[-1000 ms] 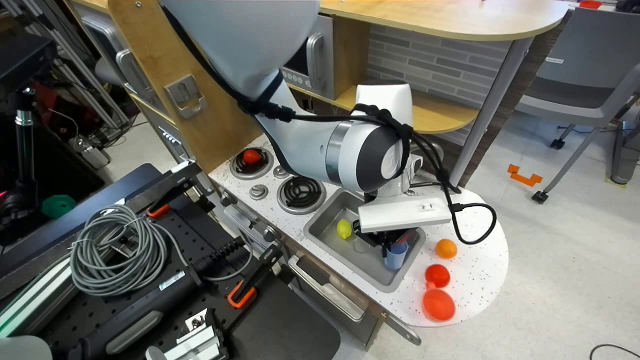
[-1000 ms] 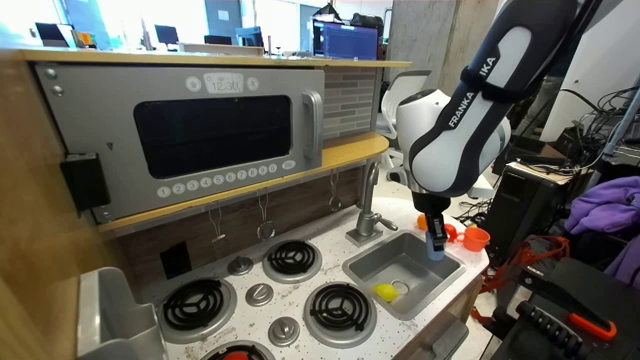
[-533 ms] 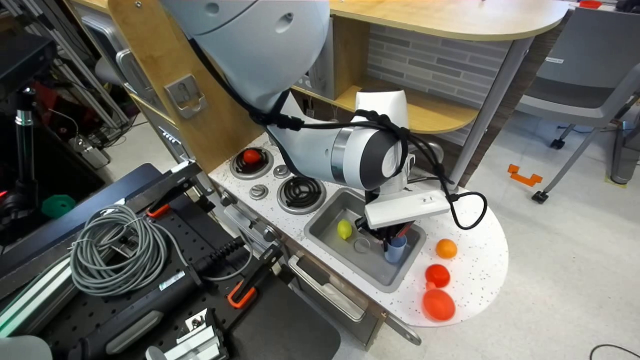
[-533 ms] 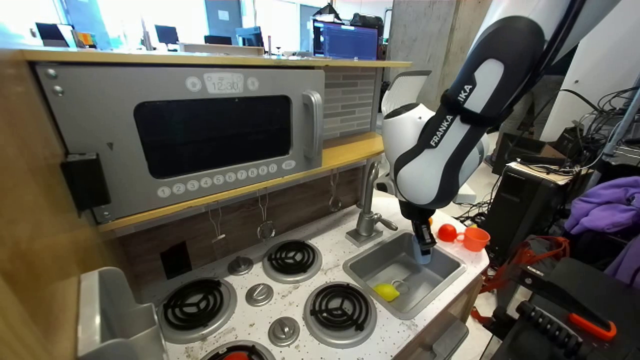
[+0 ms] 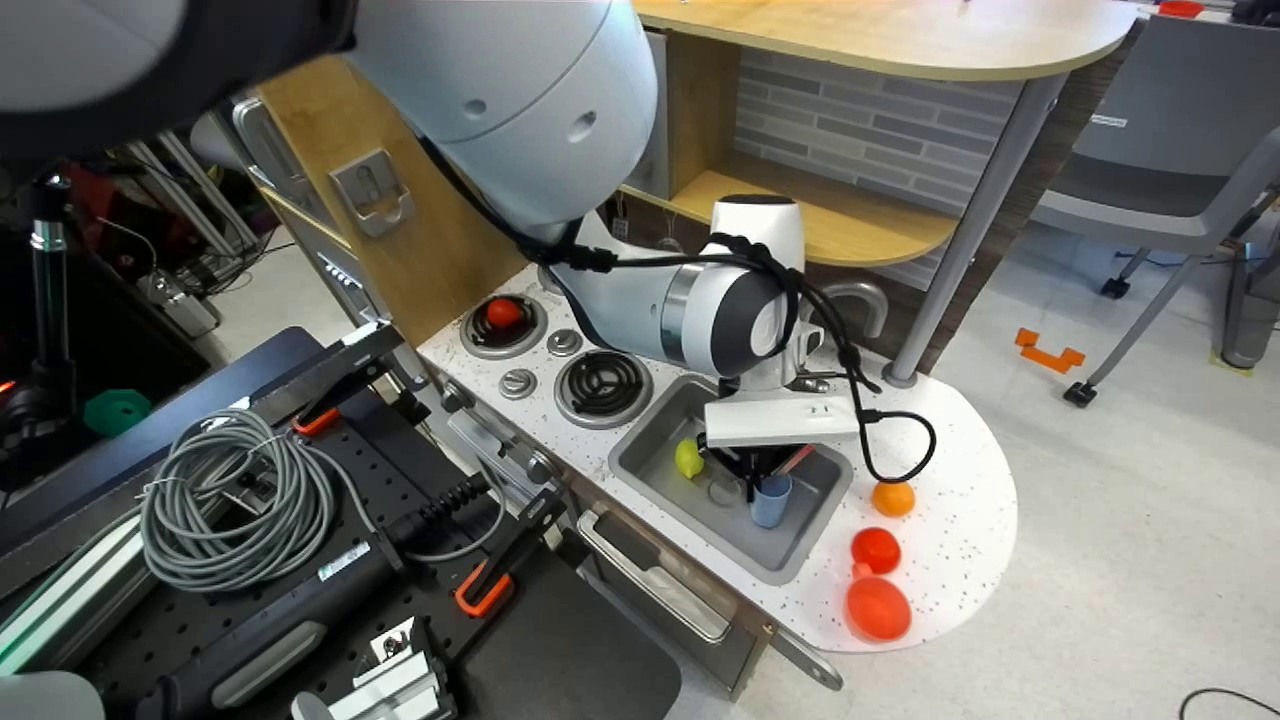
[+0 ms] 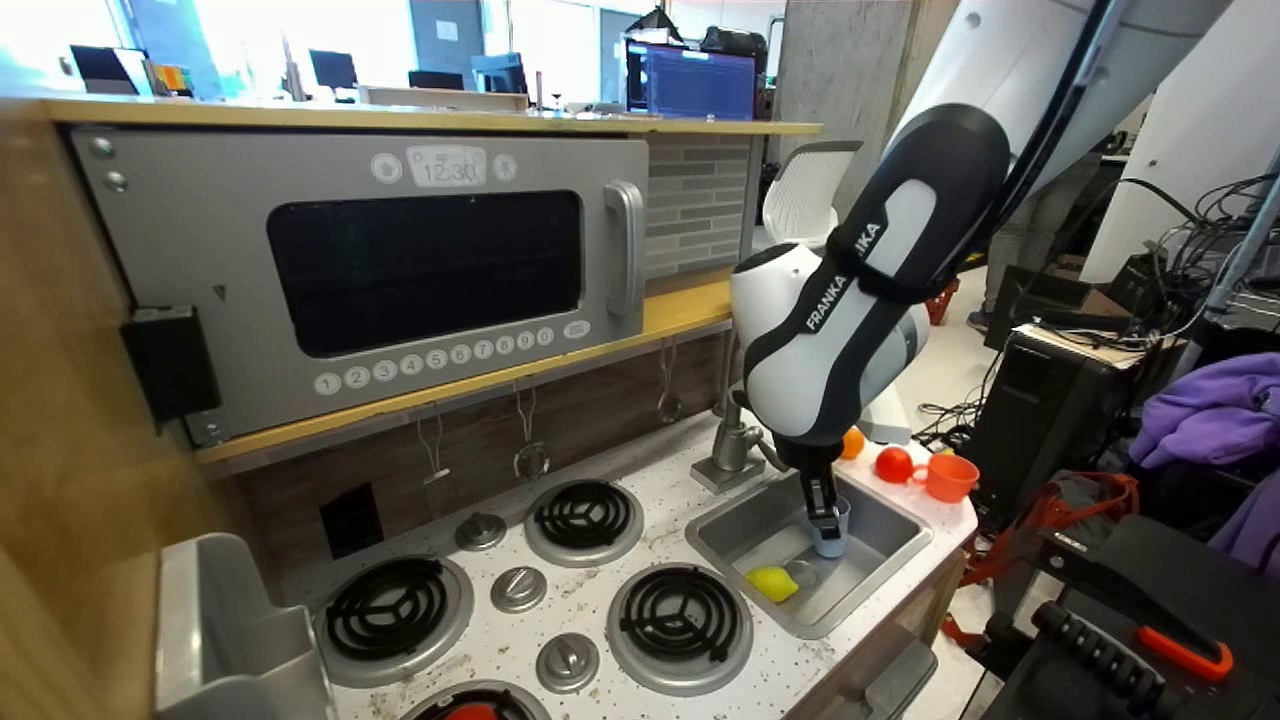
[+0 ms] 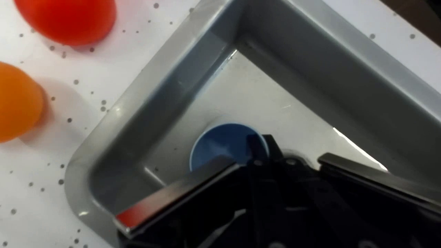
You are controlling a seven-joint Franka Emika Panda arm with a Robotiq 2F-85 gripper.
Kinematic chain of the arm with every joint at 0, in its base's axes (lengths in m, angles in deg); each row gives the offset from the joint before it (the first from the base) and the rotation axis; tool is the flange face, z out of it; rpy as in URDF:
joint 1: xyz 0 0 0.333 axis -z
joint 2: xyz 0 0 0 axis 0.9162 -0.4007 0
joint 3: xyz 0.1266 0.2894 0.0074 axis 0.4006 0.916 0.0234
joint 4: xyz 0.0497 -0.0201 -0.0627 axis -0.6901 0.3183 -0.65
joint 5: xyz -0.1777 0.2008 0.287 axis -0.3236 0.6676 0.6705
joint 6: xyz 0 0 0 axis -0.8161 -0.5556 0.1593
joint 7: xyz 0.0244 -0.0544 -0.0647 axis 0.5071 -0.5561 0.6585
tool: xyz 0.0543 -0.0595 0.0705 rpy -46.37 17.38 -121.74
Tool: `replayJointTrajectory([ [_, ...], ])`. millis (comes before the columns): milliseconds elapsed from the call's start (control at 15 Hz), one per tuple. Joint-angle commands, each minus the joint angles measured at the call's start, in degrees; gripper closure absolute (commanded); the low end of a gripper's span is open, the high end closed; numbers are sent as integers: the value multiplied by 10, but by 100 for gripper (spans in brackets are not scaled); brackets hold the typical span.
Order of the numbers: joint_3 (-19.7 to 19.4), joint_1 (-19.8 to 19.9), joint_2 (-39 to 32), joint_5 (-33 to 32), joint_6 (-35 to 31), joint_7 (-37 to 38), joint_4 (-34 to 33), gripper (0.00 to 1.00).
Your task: Move the blue cup to the sink
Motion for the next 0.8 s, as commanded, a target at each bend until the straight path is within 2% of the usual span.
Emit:
replayJointTrajectory([
  [0, -11, -9, -69, 8, 14, 43, -88, 99],
  [200, -8, -8, -62, 10, 19, 68, -86, 99],
  [267, -5, -7, -56, 12, 18, 78, -80, 92],
  [333, -1, -5, -47, 17, 17, 88, -71, 70],
  [467, 7, 0, -34, 36, 10, 120, -56, 66],
  [733, 20, 5, 9, 79, -13, 168, -2, 38],
])
